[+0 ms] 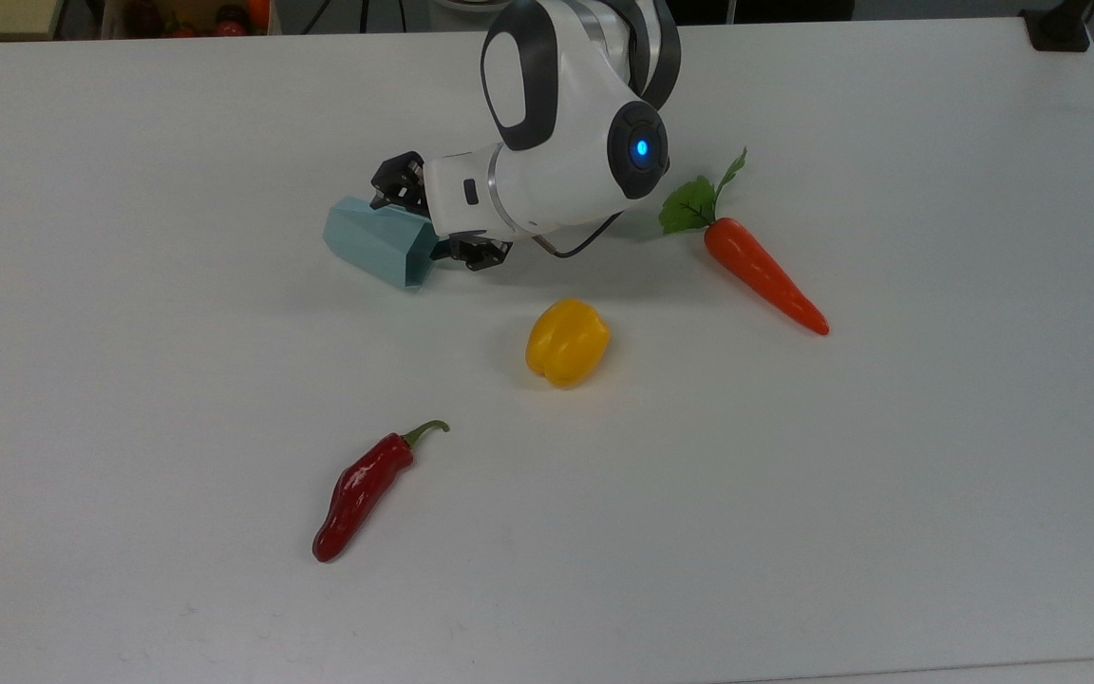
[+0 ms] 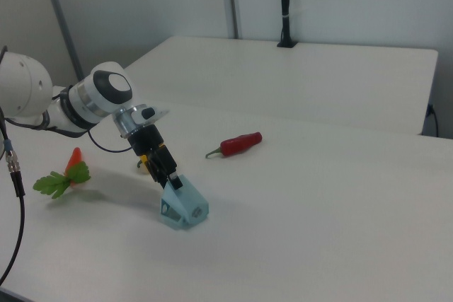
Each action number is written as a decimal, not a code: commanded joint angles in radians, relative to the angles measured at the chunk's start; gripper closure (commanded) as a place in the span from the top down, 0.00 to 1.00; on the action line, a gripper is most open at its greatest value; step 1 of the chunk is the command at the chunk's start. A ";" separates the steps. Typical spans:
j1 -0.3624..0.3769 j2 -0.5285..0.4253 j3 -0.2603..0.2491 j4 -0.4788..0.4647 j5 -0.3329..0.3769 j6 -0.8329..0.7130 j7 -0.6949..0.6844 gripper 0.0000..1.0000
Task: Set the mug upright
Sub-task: 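Close the gripper on the mug rim and grip it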
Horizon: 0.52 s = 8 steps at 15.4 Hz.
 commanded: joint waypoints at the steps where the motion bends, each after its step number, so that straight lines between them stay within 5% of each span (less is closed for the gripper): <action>1: 0.006 0.017 -0.006 -0.002 -0.044 0.001 0.016 0.79; 8: 0.003 0.017 -0.011 -0.002 -0.052 -0.034 -0.023 0.44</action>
